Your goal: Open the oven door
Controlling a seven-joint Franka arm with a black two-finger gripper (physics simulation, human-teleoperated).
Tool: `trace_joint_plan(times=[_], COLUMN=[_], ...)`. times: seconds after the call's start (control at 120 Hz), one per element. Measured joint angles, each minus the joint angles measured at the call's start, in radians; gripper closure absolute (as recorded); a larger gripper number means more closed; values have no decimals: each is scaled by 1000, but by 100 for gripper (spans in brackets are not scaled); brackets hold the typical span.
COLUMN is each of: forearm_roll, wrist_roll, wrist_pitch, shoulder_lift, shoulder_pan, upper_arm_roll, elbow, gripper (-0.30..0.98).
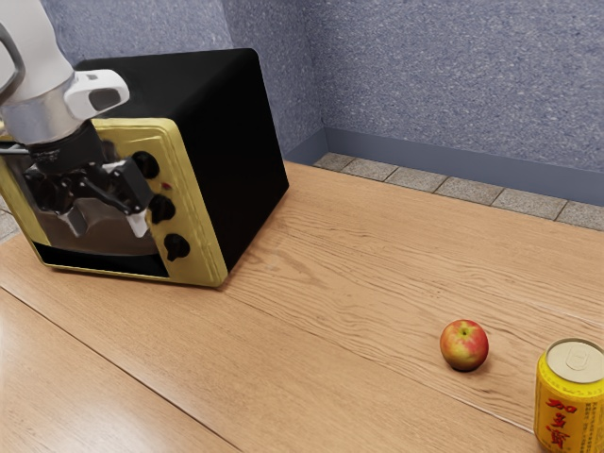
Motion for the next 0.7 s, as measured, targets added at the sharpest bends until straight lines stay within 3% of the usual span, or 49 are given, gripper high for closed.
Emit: trace_joint_plan(times=[0.125, 0.183, 0.242, 0.3, 0.442, 0.533, 0.7], forearm_roll=[34, 27, -27, -109, -254, -302, -372], wrist_roll=[-114, -159, -201, -255, -423, -511, -645], wrist_pitch=[-10, 6, 82, 189, 457, 591, 748], shoulder_lift=[-66, -124, -147, -151, -127, -151, -8], shoulder_pan=[30, 147, 310, 384, 425, 492, 555], upper_arm_roll=[4, 4, 4, 4, 3, -34, -96], elbow=[-64, -133, -202, -232, -246, -297, -199], gripper=[0, 0, 0, 0, 0, 0, 0])
